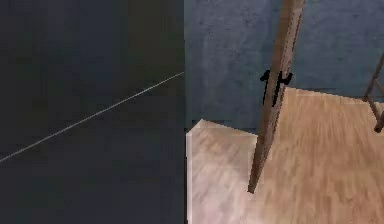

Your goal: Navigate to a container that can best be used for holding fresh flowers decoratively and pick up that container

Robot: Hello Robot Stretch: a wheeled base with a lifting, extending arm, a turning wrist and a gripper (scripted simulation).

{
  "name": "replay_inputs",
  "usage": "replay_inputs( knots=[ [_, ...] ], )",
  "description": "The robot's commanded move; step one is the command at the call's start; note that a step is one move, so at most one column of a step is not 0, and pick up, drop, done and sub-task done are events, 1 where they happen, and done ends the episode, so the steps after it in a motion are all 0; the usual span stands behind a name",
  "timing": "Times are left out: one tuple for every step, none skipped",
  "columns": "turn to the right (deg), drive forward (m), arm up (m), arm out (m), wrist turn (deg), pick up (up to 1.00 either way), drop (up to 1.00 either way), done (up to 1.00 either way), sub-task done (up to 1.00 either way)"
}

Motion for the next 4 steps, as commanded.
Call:
replay_inputs(
  knots=[
    [45.0,0.0,0.0,0.0,0.0,0.0,0.0,0.0,0.0],
    [45.0,0.0,0.0,0.0,0.0,0.0,0.0,0.0,0.0],
    [30.0,0.0,0.0,0.0,0.0,0.0,0.0,0.0,0.0],
    [0.0,0.05,0.0,0.0,0.0,0.0,0.0,0.0,0.0]
  ],
)
